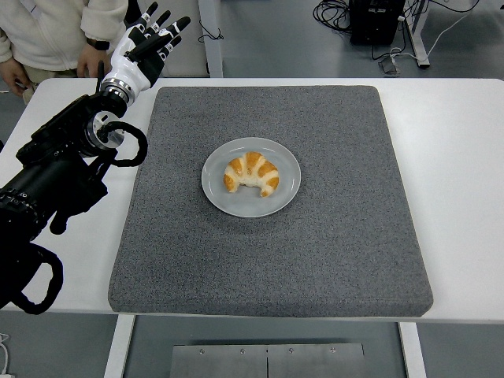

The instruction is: Place the bread on the plate

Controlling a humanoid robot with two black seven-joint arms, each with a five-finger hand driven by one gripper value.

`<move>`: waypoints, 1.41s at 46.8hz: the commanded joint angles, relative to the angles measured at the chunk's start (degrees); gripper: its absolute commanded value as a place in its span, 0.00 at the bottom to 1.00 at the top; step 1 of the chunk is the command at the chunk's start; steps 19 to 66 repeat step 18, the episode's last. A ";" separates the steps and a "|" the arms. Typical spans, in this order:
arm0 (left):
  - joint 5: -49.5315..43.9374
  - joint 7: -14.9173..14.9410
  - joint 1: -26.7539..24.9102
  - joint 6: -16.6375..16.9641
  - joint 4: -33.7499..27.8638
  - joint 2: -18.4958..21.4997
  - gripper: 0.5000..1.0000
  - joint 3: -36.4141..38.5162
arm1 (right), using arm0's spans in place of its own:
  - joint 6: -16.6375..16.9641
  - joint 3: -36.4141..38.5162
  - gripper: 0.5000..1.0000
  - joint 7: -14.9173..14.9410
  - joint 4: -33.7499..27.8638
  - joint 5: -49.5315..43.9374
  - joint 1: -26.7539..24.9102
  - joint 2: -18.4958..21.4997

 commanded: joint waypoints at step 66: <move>-0.07 -0.05 0.55 -0.54 -0.01 1.62 0.95 0.10 | 0.25 -0.44 1.00 0.06 0.88 -0.79 2.04 0.00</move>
